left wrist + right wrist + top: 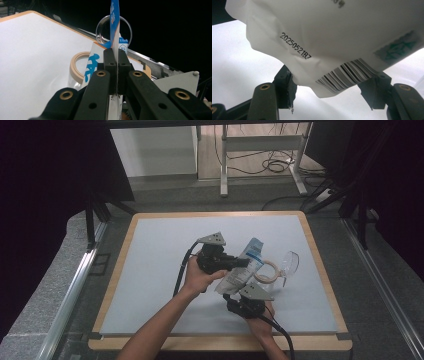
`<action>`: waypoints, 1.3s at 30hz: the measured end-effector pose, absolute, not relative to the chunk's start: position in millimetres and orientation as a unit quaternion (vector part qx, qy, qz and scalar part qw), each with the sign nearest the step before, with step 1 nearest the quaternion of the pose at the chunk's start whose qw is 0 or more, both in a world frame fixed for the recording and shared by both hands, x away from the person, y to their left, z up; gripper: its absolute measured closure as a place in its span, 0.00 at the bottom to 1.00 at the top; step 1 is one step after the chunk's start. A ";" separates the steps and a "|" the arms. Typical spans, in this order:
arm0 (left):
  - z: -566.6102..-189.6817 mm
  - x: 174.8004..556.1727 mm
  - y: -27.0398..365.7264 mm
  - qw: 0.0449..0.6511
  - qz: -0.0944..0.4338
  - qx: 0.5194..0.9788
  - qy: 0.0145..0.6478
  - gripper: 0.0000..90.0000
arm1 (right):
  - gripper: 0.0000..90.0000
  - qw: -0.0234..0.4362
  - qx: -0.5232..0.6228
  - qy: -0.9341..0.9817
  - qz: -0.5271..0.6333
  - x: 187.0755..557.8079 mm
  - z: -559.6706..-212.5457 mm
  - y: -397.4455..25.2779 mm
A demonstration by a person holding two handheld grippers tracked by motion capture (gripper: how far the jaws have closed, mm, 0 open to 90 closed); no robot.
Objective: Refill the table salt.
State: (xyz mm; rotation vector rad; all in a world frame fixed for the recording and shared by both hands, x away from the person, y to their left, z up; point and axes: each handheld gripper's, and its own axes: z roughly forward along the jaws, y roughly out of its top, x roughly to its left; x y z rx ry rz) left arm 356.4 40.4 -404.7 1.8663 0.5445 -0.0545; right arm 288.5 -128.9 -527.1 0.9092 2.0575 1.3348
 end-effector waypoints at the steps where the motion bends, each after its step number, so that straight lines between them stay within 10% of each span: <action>1: -405.0 356.4 40.2 0.563 -0.023 0.793 0.232 1.00 | 0.42 0.260 0.336 0.760 0.492 288.3 -527.0 -128.6; 39: -418.1 376.5 23.6 0.543 -0.050 0.801 0.248 1.00 | 0.42 0.241 0.369 0.759 0.479 286.0 -531.0 -128.2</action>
